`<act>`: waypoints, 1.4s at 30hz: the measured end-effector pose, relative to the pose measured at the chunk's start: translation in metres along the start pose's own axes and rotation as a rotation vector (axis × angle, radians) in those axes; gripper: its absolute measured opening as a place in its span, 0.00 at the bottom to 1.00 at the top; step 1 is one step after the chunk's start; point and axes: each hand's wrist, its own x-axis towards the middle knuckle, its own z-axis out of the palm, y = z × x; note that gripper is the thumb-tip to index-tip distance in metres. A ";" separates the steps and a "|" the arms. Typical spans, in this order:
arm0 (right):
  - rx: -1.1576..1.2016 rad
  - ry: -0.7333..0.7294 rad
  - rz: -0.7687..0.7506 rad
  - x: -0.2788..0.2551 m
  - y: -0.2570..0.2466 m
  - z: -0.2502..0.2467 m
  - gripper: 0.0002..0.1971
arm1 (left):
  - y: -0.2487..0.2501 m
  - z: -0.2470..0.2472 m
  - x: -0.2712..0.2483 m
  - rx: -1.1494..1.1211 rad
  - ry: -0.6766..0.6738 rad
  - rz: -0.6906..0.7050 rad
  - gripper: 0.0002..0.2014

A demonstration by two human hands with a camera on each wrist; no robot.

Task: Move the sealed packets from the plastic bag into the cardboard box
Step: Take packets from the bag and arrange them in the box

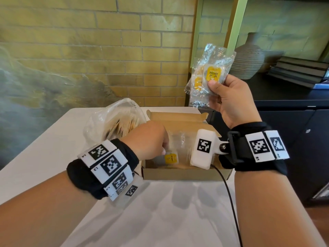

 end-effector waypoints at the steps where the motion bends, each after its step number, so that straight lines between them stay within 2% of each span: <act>1: -0.005 -0.003 0.000 0.000 0.000 0.001 0.07 | -0.001 -0.002 0.000 0.009 0.025 0.007 0.10; 11: -0.008 0.003 0.001 0.001 0.000 0.000 0.06 | 0.001 0.007 0.005 0.119 0.109 0.089 0.10; 15: -0.003 0.006 0.009 0.001 0.000 -0.002 0.06 | -0.002 0.004 0.007 0.076 0.044 0.080 0.09; 19: -0.015 0.005 0.006 0.001 0.000 -0.001 0.06 | -0.001 0.004 0.006 0.091 -0.091 0.034 0.12; 23: 0.000 -0.007 0.003 -0.001 -0.002 -0.001 0.06 | 0.004 0.002 0.005 0.166 -0.141 0.030 0.09; 25: 0.004 -0.003 0.004 -0.001 -0.002 -0.002 0.06 | 0.001 0.002 0.006 0.159 -0.102 0.028 0.09; 28: 0.022 0.000 0.008 0.000 -0.002 -0.002 0.06 | -0.002 0.005 0.006 0.142 0.044 0.032 0.11; 31: 0.037 -0.002 0.008 0.000 -0.003 -0.002 0.07 | 0.001 0.009 0.003 0.082 0.179 0.106 0.09; 33: 0.032 -0.003 0.007 -0.001 -0.002 -0.003 0.07 | 0.004 0.012 0.001 0.048 0.116 0.165 0.09; 37: 0.033 -0.016 0.003 -0.001 -0.002 -0.002 0.07 | 0.002 0.022 0.003 0.159 -0.234 0.101 0.15; 39: 0.038 -0.022 0.001 -0.001 -0.002 -0.002 0.07 | 0.000 0.025 0.004 0.217 -0.297 0.082 0.16; 42: 0.010 -0.028 0.003 -0.001 -0.001 -0.002 0.06 | -0.001 0.027 0.004 0.240 -0.311 0.070 0.16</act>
